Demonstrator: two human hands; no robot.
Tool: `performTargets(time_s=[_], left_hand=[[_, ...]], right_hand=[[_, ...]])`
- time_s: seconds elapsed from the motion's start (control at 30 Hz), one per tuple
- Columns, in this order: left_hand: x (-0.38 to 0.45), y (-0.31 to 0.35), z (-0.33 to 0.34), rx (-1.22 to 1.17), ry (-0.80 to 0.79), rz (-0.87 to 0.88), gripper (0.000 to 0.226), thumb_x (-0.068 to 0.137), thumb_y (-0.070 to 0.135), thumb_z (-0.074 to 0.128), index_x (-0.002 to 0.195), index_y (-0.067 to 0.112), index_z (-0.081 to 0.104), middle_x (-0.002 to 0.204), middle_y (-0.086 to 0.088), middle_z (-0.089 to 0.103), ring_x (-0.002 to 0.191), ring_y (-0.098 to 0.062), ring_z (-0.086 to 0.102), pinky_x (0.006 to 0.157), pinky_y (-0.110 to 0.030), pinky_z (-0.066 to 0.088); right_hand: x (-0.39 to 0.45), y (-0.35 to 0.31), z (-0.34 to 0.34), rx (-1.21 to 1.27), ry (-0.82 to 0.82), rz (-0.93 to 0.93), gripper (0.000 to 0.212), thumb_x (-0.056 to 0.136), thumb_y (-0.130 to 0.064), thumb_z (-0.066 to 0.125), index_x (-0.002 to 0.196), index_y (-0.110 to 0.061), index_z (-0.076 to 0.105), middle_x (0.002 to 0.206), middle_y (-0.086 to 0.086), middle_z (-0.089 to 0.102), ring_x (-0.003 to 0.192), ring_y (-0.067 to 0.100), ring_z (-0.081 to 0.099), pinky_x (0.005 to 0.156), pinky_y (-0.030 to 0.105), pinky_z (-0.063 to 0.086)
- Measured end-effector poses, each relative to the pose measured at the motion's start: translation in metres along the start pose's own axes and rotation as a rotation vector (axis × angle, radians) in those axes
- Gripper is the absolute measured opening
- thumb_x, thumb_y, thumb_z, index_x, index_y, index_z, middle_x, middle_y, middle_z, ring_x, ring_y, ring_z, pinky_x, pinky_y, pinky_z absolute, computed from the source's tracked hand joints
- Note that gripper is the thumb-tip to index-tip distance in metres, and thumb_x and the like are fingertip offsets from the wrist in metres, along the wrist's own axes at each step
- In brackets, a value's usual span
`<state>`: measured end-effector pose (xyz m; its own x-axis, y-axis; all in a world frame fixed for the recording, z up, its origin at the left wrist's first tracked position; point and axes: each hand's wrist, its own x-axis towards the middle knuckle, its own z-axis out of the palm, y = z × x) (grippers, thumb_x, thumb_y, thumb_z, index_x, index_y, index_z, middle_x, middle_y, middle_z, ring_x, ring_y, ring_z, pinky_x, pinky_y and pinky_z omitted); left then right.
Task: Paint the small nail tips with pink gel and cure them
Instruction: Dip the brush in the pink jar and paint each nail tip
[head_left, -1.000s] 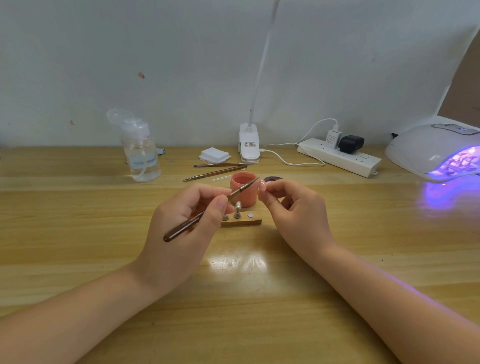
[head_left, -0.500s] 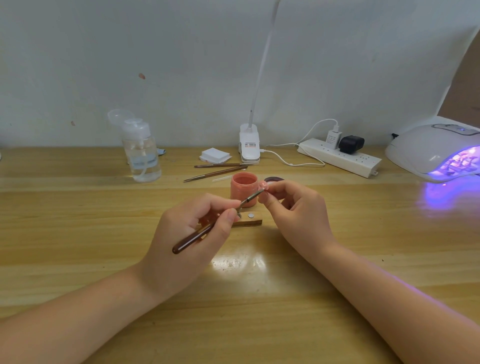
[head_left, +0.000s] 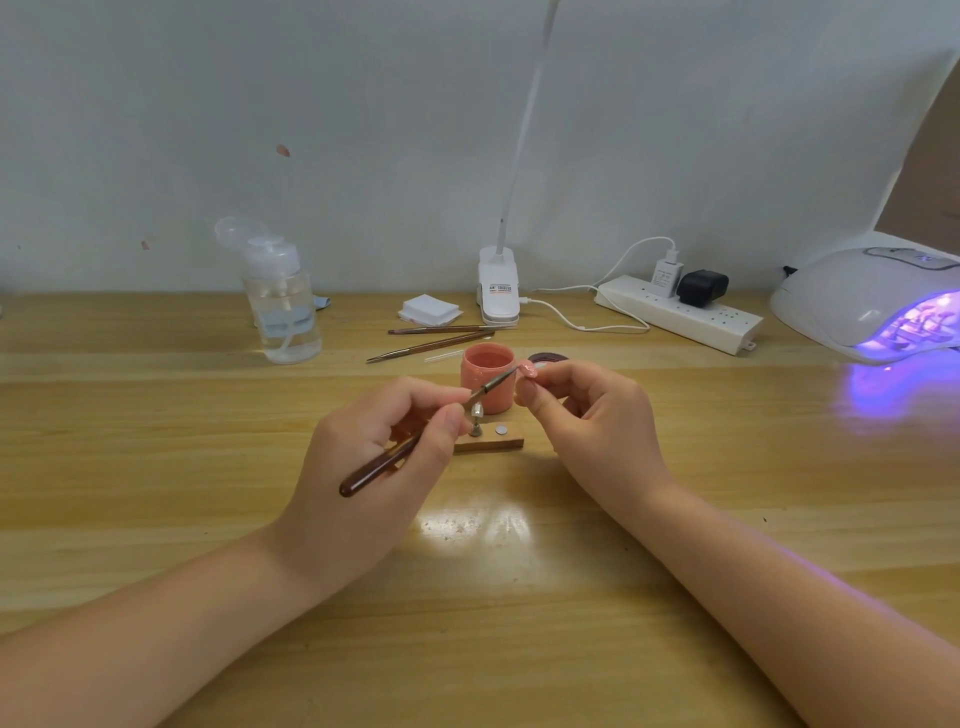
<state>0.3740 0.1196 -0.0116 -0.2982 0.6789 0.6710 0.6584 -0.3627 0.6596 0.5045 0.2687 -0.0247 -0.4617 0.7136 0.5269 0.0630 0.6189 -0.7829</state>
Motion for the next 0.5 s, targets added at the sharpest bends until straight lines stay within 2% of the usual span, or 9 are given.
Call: performTargets(time_s=[0.1, 0.3, 0.4, 0.5], left_hand=[[-0.0010, 0.0007, 0.0008, -0.017, 0.002, -0.029, 0.016, 0.090, 0.037, 0.053, 0.099, 0.034, 0.065, 0.089, 0.014, 0.071, 0.078, -0.008, 0.066, 0.065, -0.014, 0.050], [0.0022, 0.0016, -0.0031, -0.161, 0.077, -0.061, 0.022, 0.090, 0.039, 0.053, 0.107, 0.028, 0.063, 0.087, 0.005, 0.072, 0.062, -0.010, 0.065, 0.062, -0.017, 0.052], [-0.0003, 0.0021, -0.0013, -0.151, 0.040, -0.055, 0.019, 0.089, 0.037, 0.055, 0.105, 0.036, 0.066, 0.087, 0.008, 0.072, 0.068, -0.011, 0.067, 0.067, -0.016, 0.052], [-0.0012, 0.0016, -0.0012, -0.115, 0.010, -0.039, 0.020, 0.088, 0.033, 0.057, 0.105, 0.036, 0.067, 0.091, 0.011, 0.072, 0.081, -0.013, 0.069, 0.073, -0.020, 0.054]], right_hand=[[0.0000, 0.0001, -0.0002, 0.011, 0.002, 0.005, 0.005, 0.086, -0.019, 0.070, 0.090, -0.020, 0.073, 0.078, -0.006, 0.073, 0.049, 0.006, 0.047, 0.052, 0.026, 0.041], [0.0001, -0.0007, -0.0010, 0.004, 0.021, 0.007, 0.004, 0.086, -0.021, 0.071, 0.090, -0.021, 0.073, 0.077, -0.008, 0.071, 0.050, 0.003, 0.047, 0.053, 0.019, 0.040], [-0.0003, -0.0017, -0.0013, -0.022, 0.034, -0.014, 0.004, 0.086, -0.024, 0.071, 0.087, -0.028, 0.070, 0.075, -0.013, 0.069, 0.050, 0.003, 0.047, 0.052, 0.015, 0.039], [-0.0004, -0.0028, -0.0016, -0.061, 0.025, -0.045, 0.006, 0.086, -0.022, 0.070, 0.089, -0.028, 0.069, 0.076, -0.015, 0.067, 0.051, 0.003, 0.048, 0.052, 0.013, 0.038]])
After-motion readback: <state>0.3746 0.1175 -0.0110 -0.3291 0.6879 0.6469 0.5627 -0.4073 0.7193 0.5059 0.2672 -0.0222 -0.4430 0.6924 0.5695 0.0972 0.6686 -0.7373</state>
